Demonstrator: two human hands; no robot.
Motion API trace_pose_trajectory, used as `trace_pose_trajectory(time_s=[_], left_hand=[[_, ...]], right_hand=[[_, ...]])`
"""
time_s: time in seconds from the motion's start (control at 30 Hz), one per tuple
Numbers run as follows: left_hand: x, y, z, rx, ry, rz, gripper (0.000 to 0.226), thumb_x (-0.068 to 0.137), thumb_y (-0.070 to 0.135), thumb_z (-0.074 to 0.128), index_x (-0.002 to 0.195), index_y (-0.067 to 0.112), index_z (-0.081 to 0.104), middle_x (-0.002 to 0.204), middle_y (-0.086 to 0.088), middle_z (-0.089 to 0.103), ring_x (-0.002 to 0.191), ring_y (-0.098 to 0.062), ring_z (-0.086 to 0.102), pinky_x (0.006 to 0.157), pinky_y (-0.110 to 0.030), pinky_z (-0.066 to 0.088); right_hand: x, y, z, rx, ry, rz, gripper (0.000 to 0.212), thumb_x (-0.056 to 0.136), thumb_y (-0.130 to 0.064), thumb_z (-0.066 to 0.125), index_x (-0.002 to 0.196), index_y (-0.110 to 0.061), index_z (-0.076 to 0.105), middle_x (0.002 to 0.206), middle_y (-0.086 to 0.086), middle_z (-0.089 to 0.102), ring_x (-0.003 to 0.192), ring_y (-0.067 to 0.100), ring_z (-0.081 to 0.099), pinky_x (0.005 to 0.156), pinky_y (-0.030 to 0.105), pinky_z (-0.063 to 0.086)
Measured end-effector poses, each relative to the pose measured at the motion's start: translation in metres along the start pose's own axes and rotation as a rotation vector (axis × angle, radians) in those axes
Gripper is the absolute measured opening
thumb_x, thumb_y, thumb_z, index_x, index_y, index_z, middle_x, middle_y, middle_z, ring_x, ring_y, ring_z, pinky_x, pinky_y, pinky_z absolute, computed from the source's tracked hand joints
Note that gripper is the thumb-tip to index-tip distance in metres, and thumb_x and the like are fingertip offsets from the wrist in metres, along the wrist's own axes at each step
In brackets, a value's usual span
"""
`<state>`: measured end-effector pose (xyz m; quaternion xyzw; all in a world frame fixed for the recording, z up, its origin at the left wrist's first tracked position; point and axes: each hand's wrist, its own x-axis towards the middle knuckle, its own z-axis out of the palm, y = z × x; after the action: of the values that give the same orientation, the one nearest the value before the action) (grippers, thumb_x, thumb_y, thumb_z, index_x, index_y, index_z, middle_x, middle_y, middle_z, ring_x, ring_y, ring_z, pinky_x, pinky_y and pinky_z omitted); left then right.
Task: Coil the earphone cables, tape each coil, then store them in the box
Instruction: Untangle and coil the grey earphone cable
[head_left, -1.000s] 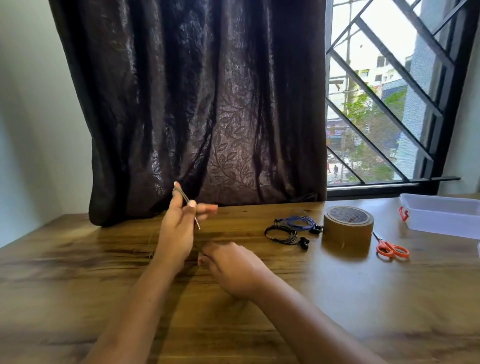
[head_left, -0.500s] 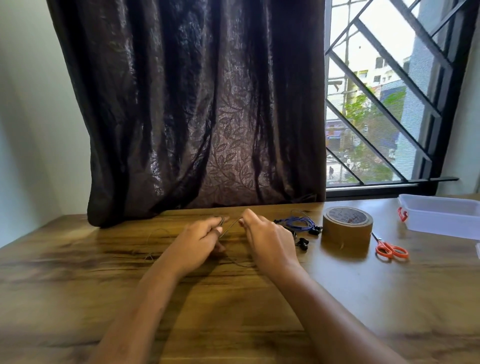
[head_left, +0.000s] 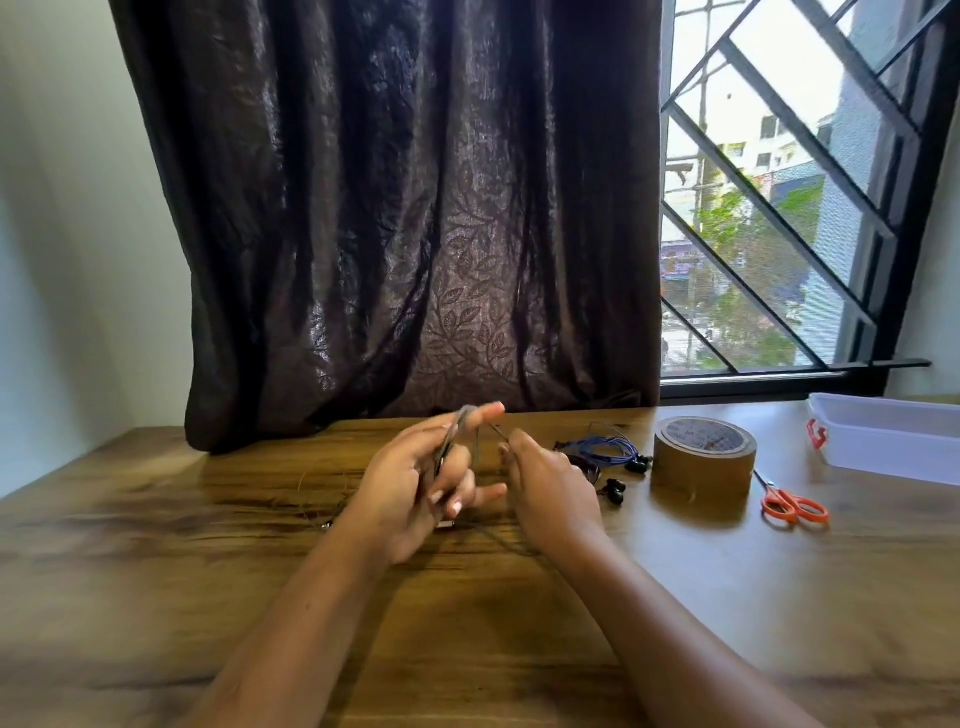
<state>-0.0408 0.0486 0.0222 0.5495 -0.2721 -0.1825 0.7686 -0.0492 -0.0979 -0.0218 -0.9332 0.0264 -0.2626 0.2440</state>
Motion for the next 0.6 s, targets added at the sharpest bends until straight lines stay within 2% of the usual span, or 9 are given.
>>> trace_pose_trajectory(time_s=[0.1, 0.2, 0.3, 0.33, 0.43, 0.47, 0.53, 0.6], left_hand=[[0.004, 0.001, -0.002, -0.129, 0.098, 0.082, 0.038, 0.101, 0.019, 0.026, 0.128, 0.015, 0.053, 0.055, -0.003, 0.057, 0.042, -0.014, 0.052, 0.078, -0.041, 0.055], [0.010, 0.003, -0.012, -0.172, 0.246, 0.201, 0.038, 0.102, 0.022, 0.028, 0.137, 0.015, 0.042, 0.080, -0.007, 0.073, 0.060, -0.018, 0.068, 0.069, -0.034, 0.057], [0.014, 0.006, -0.028, -0.201, 0.363, 0.317, 0.042, 0.103, 0.023, 0.029, 0.144, 0.014, 0.031, 0.094, -0.005, 0.075, 0.087, -0.020, 0.071, 0.077, -0.035, 0.058], [0.014, 0.008, -0.034, -0.171, 0.394, 0.342, 0.040, 0.103, 0.022, 0.029, 0.142, 0.013, 0.033, 0.096, -0.002, 0.075, 0.093, -0.018, 0.070, 0.081, -0.037, 0.055], [0.015, 0.009, -0.051, 0.045, 0.466, 0.370, 0.029, 0.103, 0.017, 0.029, 0.129, 0.012, 0.043, 0.099, 0.007, 0.073, 0.110, -0.015, 0.062, 0.094, -0.038, 0.044], [0.015, 0.009, -0.055, 0.174, 0.490, 0.380, 0.032, 0.103, 0.015, 0.029, 0.134, 0.015, 0.038, 0.101, 0.007, 0.072, 0.112, -0.014, 0.061, 0.095, -0.036, 0.042], [0.014, 0.006, -0.061, 0.479, 0.501, 0.384, 0.049, 0.102, 0.013, 0.031, 0.149, 0.019, 0.018, 0.107, 0.005, 0.069, 0.107, -0.012, 0.062, 0.094, -0.031, 0.044], [0.013, 0.001, -0.063, 0.721, 0.461, 0.352, 0.058, 0.101, 0.012, 0.035, 0.149, 0.029, 0.006, 0.107, 0.003, 0.066, 0.101, -0.012, 0.063, 0.092, -0.029, 0.045]], right_hand=[[-0.002, -0.006, 0.009, 0.030, -0.123, -0.033, 0.017, 0.102, -0.024, 0.035, 0.101, -0.023, 0.052, 0.084, -0.005, 0.062, 0.074, 0.019, 0.064, 0.066, 0.038, 0.055], [-0.004, -0.016, 0.013, 0.012, -0.225, -0.097, 0.019, 0.102, -0.030, 0.035, 0.099, -0.022, 0.053, 0.087, 0.000, 0.066, 0.074, 0.021, 0.065, 0.070, 0.042, 0.056], [-0.006, -0.025, 0.010, 0.025, -0.304, -0.173, 0.023, 0.103, -0.037, 0.034, 0.092, -0.023, 0.049, 0.083, -0.001, 0.063, 0.069, 0.020, 0.059, 0.063, 0.035, 0.050], [-0.007, -0.027, 0.010, 0.017, -0.313, -0.199, 0.022, 0.103, -0.037, 0.033, 0.089, -0.025, 0.046, 0.081, -0.003, 0.061, 0.067, 0.019, 0.057, 0.060, 0.033, 0.047], [-0.008, -0.029, 0.009, 0.001, -0.277, -0.256, 0.023, 0.102, -0.039, 0.033, 0.087, -0.027, 0.045, 0.079, -0.004, 0.061, 0.066, 0.018, 0.056, 0.057, 0.031, 0.042], [-0.007, -0.028, 0.009, -0.006, -0.257, -0.271, 0.024, 0.102, -0.040, 0.034, 0.088, -0.026, 0.048, 0.080, -0.003, 0.062, 0.068, 0.018, 0.057, 0.057, 0.031, 0.042], [-0.006, -0.025, 0.009, -0.026, -0.205, -0.299, 0.028, 0.101, -0.043, 0.034, 0.093, -0.024, 0.053, 0.083, -0.003, 0.065, 0.072, 0.019, 0.060, 0.060, 0.031, 0.045], [-0.004, -0.021, 0.006, -0.018, -0.127, -0.323, 0.031, 0.100, -0.045, 0.035, 0.096, -0.024, 0.057, 0.084, -0.005, 0.066, 0.072, 0.017, 0.061, 0.061, 0.032, 0.048]])
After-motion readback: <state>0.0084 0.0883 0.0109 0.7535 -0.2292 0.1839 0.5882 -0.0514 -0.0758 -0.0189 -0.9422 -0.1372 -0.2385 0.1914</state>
